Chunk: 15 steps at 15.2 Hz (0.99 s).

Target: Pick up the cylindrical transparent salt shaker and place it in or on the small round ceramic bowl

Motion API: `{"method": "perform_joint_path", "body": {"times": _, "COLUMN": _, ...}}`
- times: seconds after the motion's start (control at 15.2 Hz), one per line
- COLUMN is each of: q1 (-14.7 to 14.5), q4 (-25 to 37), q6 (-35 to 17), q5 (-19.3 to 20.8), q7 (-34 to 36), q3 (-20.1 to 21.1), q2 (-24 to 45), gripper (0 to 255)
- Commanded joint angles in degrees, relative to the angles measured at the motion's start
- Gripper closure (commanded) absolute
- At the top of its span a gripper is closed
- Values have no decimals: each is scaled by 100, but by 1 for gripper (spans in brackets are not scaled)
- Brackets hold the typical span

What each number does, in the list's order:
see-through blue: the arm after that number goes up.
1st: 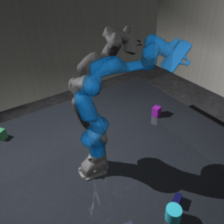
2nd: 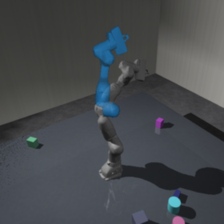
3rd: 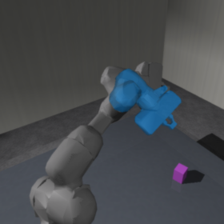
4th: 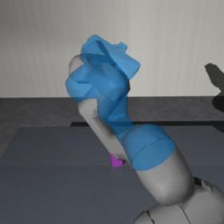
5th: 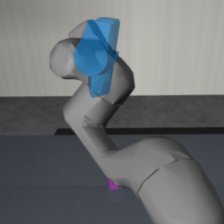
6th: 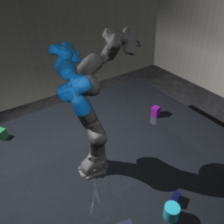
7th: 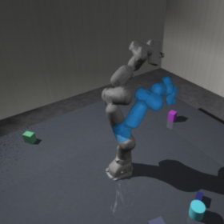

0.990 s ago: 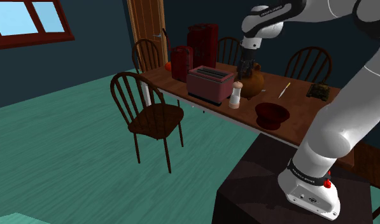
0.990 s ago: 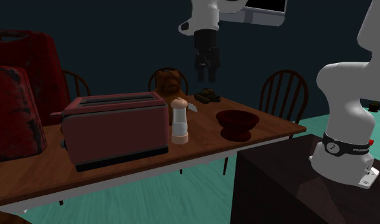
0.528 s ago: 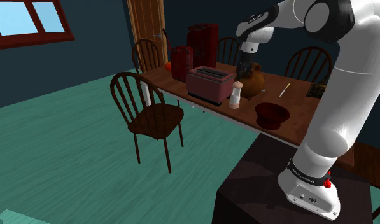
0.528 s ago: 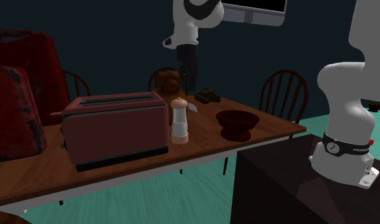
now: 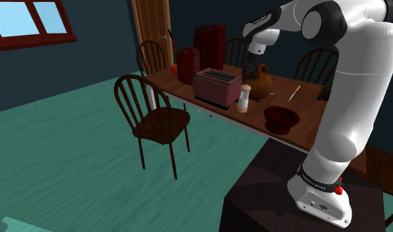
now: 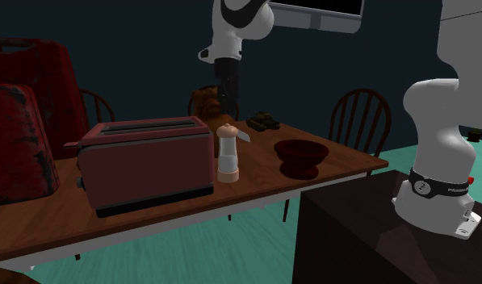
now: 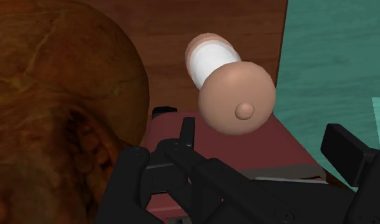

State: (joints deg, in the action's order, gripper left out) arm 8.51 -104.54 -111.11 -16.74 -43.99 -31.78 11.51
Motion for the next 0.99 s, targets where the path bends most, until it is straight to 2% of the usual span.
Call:
{"method": "perform_joint_path", "body": {"times": 0.0, "q1": 35, "q4": -190, "q6": -149, "q5": -23, "q7": -5, "q3": 8, "q2": 379, "gripper": 0}}
{"method": "perform_joint_path", "body": {"times": 0.59, "q1": 115, "q4": -270, "q6": -263, "q5": -27, "q7": -6, "q3": 116, "q2": 401, "gripper": 0}}
{"method": "perform_joint_path", "body": {"times": 0.66, "q1": 108, "q4": -252, "q6": -309, "q5": -64, "q7": -2, "q3": 134, "q2": 463, "gripper": 255}}
{"method": "perform_joint_path", "body": {"times": 0.73, "q1": 88, "q4": -567, "q6": -510, "q5": -28, "q7": -51, "q3": 124, "q2": 331, "gripper": 255}}
{"method": "perform_joint_path", "body": {"times": 0.92, "q1": -123, "q4": -1171, "q6": -554, "q5": 376, "q7": 299, "q3": 131, "q2": -398, "gripper": 255}}
